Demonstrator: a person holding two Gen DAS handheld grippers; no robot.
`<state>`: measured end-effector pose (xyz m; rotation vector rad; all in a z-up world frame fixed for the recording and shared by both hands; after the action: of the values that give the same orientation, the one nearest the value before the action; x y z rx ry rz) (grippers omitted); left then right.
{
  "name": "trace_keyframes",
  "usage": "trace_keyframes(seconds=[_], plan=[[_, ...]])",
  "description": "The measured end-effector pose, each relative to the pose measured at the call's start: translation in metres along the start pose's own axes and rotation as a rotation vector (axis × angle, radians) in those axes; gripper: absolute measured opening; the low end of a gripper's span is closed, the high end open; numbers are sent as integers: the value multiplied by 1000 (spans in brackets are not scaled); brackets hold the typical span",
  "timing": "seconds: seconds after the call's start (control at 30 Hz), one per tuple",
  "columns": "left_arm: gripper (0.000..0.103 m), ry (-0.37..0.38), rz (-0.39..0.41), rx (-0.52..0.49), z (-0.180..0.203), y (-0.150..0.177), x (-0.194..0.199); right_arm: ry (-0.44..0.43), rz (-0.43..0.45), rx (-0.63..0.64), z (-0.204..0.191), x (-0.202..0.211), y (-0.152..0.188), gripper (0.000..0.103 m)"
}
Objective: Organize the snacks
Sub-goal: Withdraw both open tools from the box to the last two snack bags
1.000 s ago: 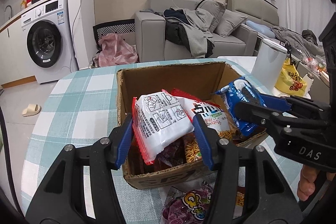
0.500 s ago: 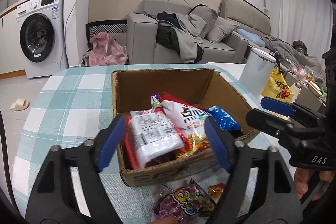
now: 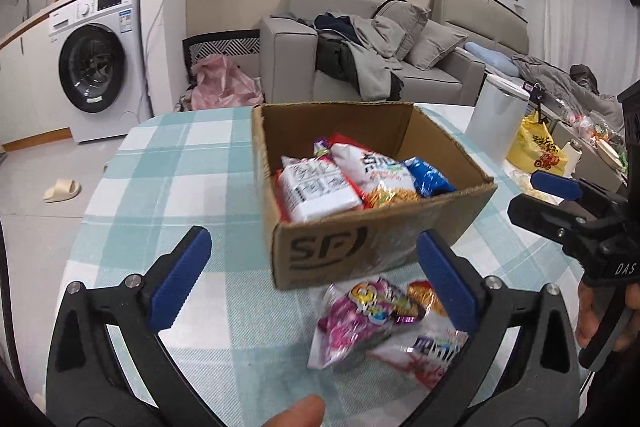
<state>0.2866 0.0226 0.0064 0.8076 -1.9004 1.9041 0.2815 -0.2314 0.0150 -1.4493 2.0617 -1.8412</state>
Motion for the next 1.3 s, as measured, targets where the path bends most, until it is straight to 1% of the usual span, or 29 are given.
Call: trace_keyframes(seconds=[0.2,0.4,0.47,0.57,0.7,0.87,1.13,1.3], plan=[[102,-9,-26,12,-13,24,26,-23,-41,20,-17,2,21,103],[102,-30,-33,-9,-17,36,36,-31,-81,50,-28,1,40,103],[102,-40,-38,-10,-19,42,38,-32,-95,58,-30,0,46,103],[102,-47,-55,-11,-21,56,40,-56,-117,48,-31,-4,56,103],[102,-58,-78,-20,-20,69,33,-65,-157,39,-31,-15,68,103],[102,-48,-109,-28,-18,79,21,-115,-202,31,-40,-29,79,103],[102,-45,-140,-9,-25,86,7,-186,-266,-15,-49,-53,100,103],[102,-41,-145,-16,-24,87,2,-198,-293,-22,-53,-64,108,103]])
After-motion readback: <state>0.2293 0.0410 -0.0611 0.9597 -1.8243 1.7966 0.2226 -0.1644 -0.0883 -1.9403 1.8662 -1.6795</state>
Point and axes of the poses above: each gripper's, at about its wrist camera, not at the fingertips, and x roughly against the way its jaws point, z to its right, y to its underside, the point moved 8 cm from there along -x, roughly the way its jaws point, and after that the axes turned 15 degrees about -y, right-handed, at the moved point
